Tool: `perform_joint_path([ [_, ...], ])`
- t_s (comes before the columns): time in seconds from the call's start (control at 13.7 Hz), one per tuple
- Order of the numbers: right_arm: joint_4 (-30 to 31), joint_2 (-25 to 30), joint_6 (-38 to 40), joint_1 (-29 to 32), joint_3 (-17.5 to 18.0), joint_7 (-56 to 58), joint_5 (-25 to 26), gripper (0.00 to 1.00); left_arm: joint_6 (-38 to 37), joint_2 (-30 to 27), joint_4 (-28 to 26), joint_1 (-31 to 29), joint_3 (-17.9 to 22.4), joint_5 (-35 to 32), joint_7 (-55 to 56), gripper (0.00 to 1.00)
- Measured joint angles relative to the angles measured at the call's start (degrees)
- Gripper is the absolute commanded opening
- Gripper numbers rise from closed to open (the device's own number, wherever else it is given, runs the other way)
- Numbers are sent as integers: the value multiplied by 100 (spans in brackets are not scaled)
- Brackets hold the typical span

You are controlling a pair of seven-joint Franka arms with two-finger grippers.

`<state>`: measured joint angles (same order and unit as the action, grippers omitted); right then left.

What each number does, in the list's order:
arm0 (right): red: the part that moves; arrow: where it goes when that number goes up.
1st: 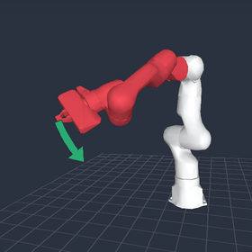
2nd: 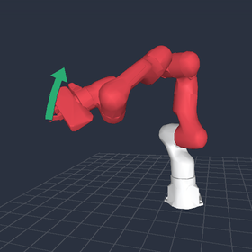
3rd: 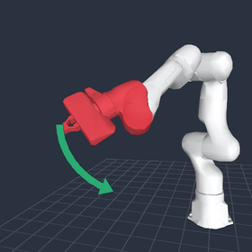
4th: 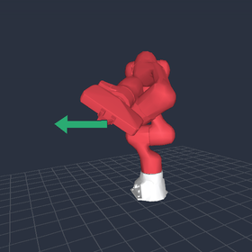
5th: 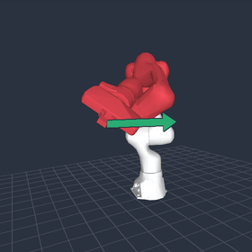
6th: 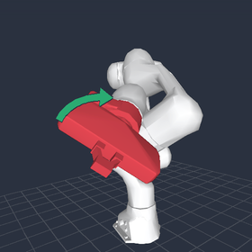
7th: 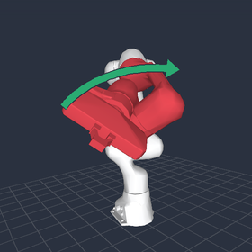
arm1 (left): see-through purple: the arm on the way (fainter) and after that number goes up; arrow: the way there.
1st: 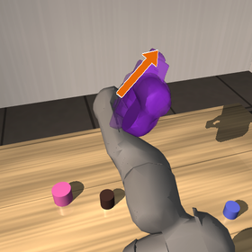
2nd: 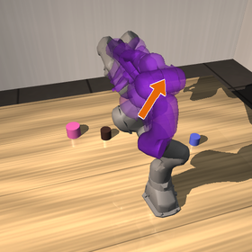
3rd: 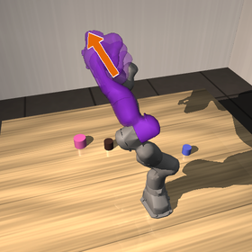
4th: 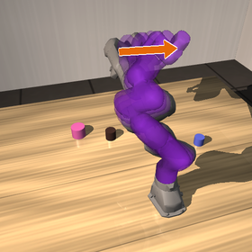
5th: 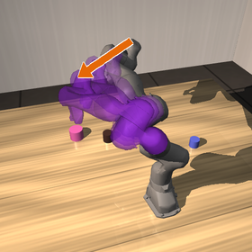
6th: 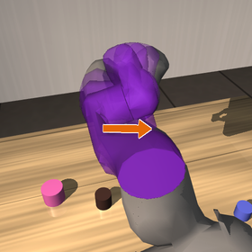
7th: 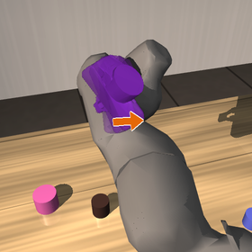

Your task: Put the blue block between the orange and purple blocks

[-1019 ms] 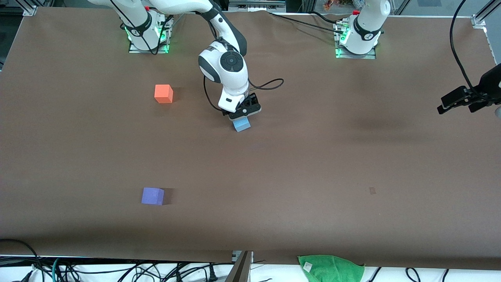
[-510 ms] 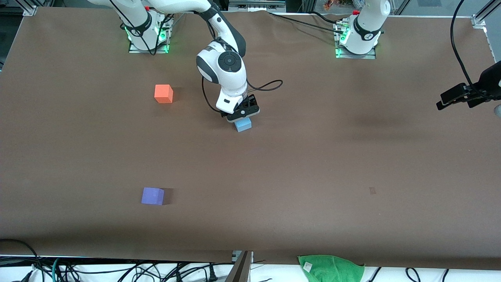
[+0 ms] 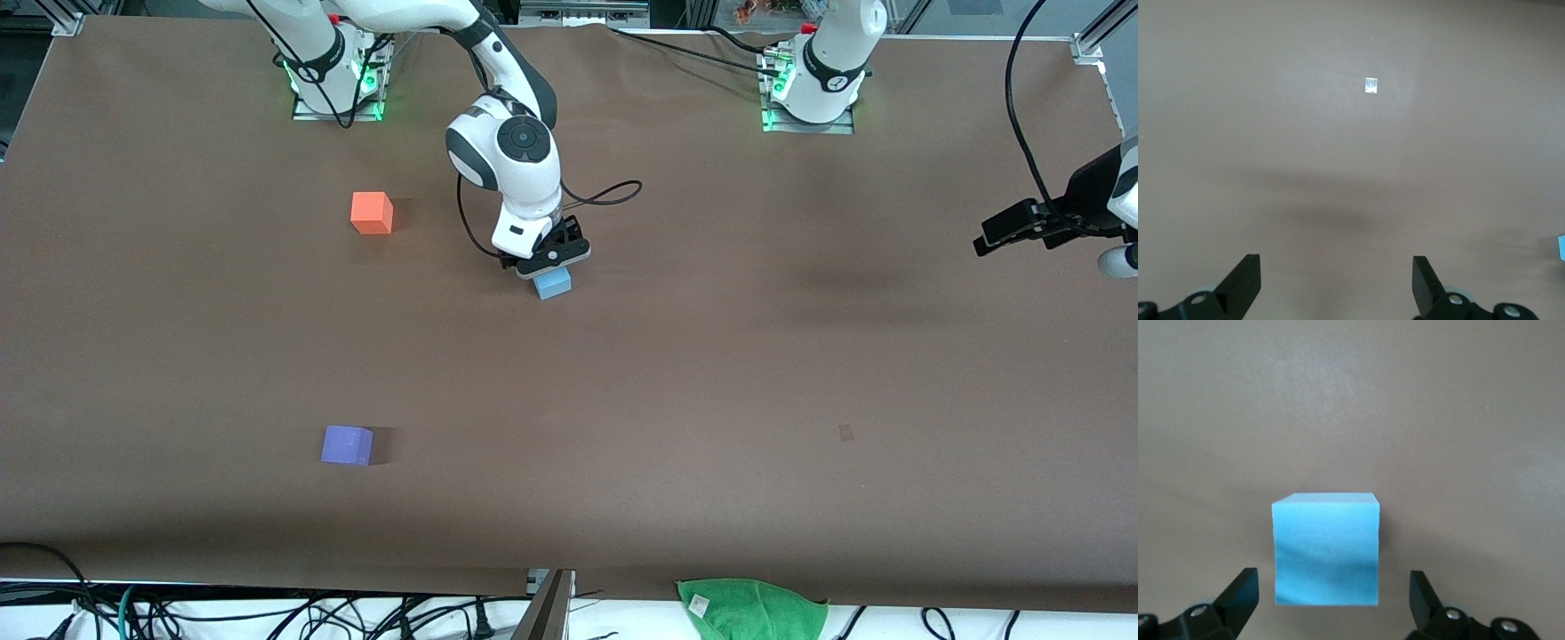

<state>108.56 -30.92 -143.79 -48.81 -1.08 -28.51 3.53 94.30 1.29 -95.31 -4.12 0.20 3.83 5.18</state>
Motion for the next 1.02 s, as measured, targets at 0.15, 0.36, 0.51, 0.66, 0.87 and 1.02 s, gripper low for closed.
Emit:
perform_joint_path([
  [0.15,-36,-75,-90,0,0,0,2,100,-3,0,10,226,219,0,18,100],
  [0.36,-68,-175,-134,-1,0,0,2,100,-4,0,27,241,259,0,27,100],
  [0.51,-73,-248,-252,-1,0,0,2,100,-7,-1,60,256,260,0,27,100],
  [0.66,-74,-331,-413,-3,0,0,3,74,-30,14,67,287,260,0,30,100],
  [0.87,-102,-416,-528,-3,-1,0,4,36,-71,71,67,309,260,0,30,100],
  [1.02,-155,-417,-534,-3,-13,0,4,36,-132,82,67,310,262,0,28,100],
])
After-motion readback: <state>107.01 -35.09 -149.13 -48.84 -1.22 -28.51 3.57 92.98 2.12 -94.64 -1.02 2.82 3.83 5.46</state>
